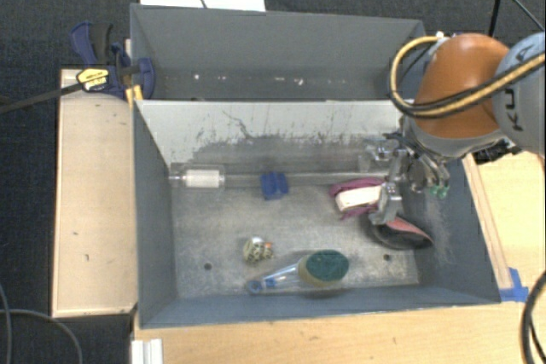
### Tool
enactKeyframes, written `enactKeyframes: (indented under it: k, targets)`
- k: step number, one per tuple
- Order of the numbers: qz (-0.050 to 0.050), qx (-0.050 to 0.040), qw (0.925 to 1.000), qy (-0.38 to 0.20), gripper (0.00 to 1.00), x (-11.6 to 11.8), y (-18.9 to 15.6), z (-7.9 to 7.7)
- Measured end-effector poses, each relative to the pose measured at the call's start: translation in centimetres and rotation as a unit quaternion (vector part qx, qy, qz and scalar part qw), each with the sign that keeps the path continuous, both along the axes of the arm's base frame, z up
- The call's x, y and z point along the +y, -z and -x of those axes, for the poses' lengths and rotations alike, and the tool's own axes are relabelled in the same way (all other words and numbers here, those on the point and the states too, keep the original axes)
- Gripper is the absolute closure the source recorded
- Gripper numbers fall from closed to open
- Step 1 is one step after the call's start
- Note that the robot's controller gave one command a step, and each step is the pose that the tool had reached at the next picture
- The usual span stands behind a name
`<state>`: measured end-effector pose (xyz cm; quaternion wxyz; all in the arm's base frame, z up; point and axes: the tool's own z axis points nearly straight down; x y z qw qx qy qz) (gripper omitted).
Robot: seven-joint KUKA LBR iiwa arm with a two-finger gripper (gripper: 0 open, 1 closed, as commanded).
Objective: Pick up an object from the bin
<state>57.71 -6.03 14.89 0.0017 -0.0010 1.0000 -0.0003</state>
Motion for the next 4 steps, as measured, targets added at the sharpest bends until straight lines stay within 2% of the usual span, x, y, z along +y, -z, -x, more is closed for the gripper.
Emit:
enactKeyframes:
  k: [1,2,3,4]
  targets:
    - [-0.001,0.0032,0.9807,-0.196,0.00,2.0,4.0,6.6]
    - [-0.001,-0.0027,0.9897,-0.143,0.00,8.6,7.8,9.4]
    - [0.000,-0.0004,0.9899,-0.142,1.00,8.3,7.8,9.5]
    - [0.001,-0.0034,0.9701,-0.243,1.00,7.8,-9.5,8.6]
